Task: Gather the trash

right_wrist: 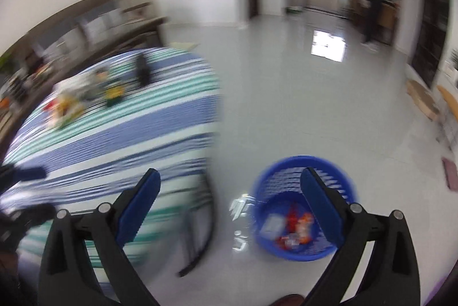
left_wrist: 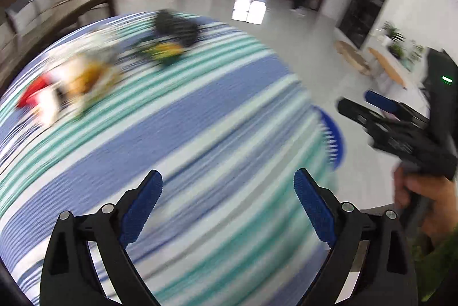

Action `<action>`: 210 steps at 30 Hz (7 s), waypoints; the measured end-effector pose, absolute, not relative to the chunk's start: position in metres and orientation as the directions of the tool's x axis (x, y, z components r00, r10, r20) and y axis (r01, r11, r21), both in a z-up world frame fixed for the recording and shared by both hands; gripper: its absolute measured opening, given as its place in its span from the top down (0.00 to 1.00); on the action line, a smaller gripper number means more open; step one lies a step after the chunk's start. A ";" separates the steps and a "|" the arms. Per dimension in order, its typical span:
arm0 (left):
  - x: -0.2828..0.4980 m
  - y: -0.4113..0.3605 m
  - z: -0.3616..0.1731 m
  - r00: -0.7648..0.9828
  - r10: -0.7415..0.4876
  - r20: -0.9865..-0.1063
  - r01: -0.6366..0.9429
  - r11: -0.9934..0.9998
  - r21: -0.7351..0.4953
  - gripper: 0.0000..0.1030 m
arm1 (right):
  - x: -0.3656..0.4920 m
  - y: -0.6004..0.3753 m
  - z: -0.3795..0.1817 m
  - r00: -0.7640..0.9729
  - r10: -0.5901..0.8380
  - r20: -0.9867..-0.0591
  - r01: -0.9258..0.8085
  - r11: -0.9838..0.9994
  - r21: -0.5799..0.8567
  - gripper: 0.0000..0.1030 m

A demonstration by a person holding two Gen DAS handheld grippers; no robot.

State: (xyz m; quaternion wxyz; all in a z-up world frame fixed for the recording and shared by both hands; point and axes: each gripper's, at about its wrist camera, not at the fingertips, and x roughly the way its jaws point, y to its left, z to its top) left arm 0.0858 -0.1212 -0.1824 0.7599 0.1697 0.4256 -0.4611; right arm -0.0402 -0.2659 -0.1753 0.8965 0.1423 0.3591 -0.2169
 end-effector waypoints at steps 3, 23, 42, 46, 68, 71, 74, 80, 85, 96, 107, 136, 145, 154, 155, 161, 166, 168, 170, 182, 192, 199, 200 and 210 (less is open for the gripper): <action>0.130 -0.076 -0.187 0.322 -0.482 -0.815 0.793 0.608 -0.047 0.10 | 0.014 -0.212 -0.174 0.647 -0.153 -0.747 0.342 0.934 0.105 0.05; 0.278 -0.025 -0.207 0.446 -0.354 -0.822 0.611 0.792 -0.009 0.04 | 0.181 -0.193 -0.209 0.537 -0.167 -0.827 0.337 0.941 0.028 0.04; 0.278 -0.024 -0.209 0.446 -0.355 -0.822 0.611 0.792 -0.011 0.04 | 0.181 -0.193 -0.208 0.536 -0.167 -0.827 0.335 0.942 0.027 0.04; 0.278 -0.024 -0.209 0.446 -0.355 -0.822 0.611 0.792 -0.011 0.04 | 0.181 -0.193 -0.208 0.536 -0.167 -0.828 0.335 0.942 0.027 0.04; 0.279 -0.023 -0.209 0.446 -0.356 -0.821 0.611 0.792 -0.011 0.04 | 0.181 -0.193 -0.208 0.536 -0.167 -0.828 0.334 0.942 0.027 0.04; 0.279 -0.023 -0.209 0.446 -0.356 -0.821 0.611 0.792 -0.011 0.04 | 0.181 -0.193 -0.208 0.536 -0.167 -0.828 0.334 0.942 0.027 0.04; 0.279 -0.023 -0.208 0.446 -0.356 -0.821 0.611 0.791 -0.011 0.04 | 0.181 -0.193 -0.208 0.536 -0.167 -0.828 0.334 0.942 0.027 0.04; 0.280 -0.023 -0.208 0.446 -0.356 -0.821 0.611 0.791 -0.011 0.04 | 0.181 -0.193 -0.209 0.536 -0.167 -0.828 0.334 0.942 0.027 0.04; 0.280 -0.023 -0.208 0.446 -0.356 -0.821 0.611 0.791 -0.011 0.04 | 0.181 -0.193 -0.209 0.536 -0.167 -0.828 0.334 0.942 0.027 0.04; 0.280 -0.021 -0.209 0.446 -0.357 -0.821 0.611 0.791 -0.013 0.04 | 0.181 -0.193 -0.209 0.536 -0.167 -0.828 0.334 0.942 0.027 0.04; 0.275 -0.019 -0.210 0.431 -0.363 -0.826 0.635 0.772 -0.009 0.04 | 0.185 -0.193 -0.209 0.533 -0.172 -0.829 0.343 0.939 0.026 0.04; 0.316 0.006 -0.158 0.468 -0.432 -0.771 0.606 0.792 -0.075 0.05 | 0.154 -0.188 -0.210 0.538 -0.159 -0.828 0.320 0.947 0.026 0.04; 0.342 -0.056 -0.202 0.424 -0.323 -0.846 0.600 0.800 -0.005 0.36 | 0.154 -0.189 -0.209 0.539 -0.154 -0.828 0.320 0.947 0.032 0.04; 0.305 -0.003 -0.187 0.364 -0.447 -0.817 0.666 0.738 -0.108 0.84 | 0.176 -0.188 -0.177 0.642 0.027 -0.766 0.194 0.961 0.197 0.05; 0.299 0.003 -0.185 0.353 -0.462 -0.813 0.677 0.726 -0.118 0.84 | 0.186 -0.187 -0.174 0.641 0.032 -0.767 0.181 0.965 0.192 0.05; 0.254 0.019 -0.184 0.292 -0.519 -0.804 0.717 0.675 -0.175 0.84 | 0.242 -0.176 -0.170 0.602 0.016 -0.798 0.120 0.987 0.110 0.33; 0.236 0.021 -0.187 0.273 -0.532 -0.801 0.726 0.660 -0.191 0.84 | 0.220 -0.179 -0.169 0.579 0.017 -0.815 0.148 0.981 0.126 0.71; 0.228 0.020 -0.187 0.255 -0.547 -0.798 0.730 0.649 -0.212 0.84 | 0.197 -0.181 -0.163 0.585 0.029 -0.811 0.154 0.977 0.146 0.72; 0.220 0.017 -0.186 0.240 -0.559 -0.794 0.739 0.636 -0.224 0.84 | 0.175 -0.180 -0.157 0.592 0.047 -0.804 0.160 0.972 0.174 0.72; 0.169 -0.033 -0.180 0.174 -0.595 -0.785 0.805 0.545 -0.235 0.84 | 0.072 -0.196 -0.150 0.619 0.024 -0.785 0.282 0.926 0.251 0.72; 0.106 -0.087 -0.161 0.111 -0.622 -0.775 0.861 0.449 -0.237 0.85 | -0.004 -0.254 -0.128 0.687 -0.045 -0.725 0.376 0.876 0.302 0.72; 0.012 -0.168 -0.155 -0.106 -0.638 -0.763 0.910 0.247 -0.333 0.84 | -0.119 -0.349 -0.149 0.601 -0.252 -0.759 0.618 0.748 0.241 0.72; 0.002 -0.180 -0.157 -0.136 -0.631 -0.764 0.911 0.224 -0.347 0.84 | -0.137 -0.361 -0.157 0.574 -0.279 -0.770 0.654 0.722 0.226 0.72; -0.087 -0.315 -0.235 -0.273 -0.529 -0.804 0.924 0.087 -0.371 0.84 | -0.245 -0.441 -0.245 0.420 -0.311 -0.853 0.837 0.497 0.230 0.72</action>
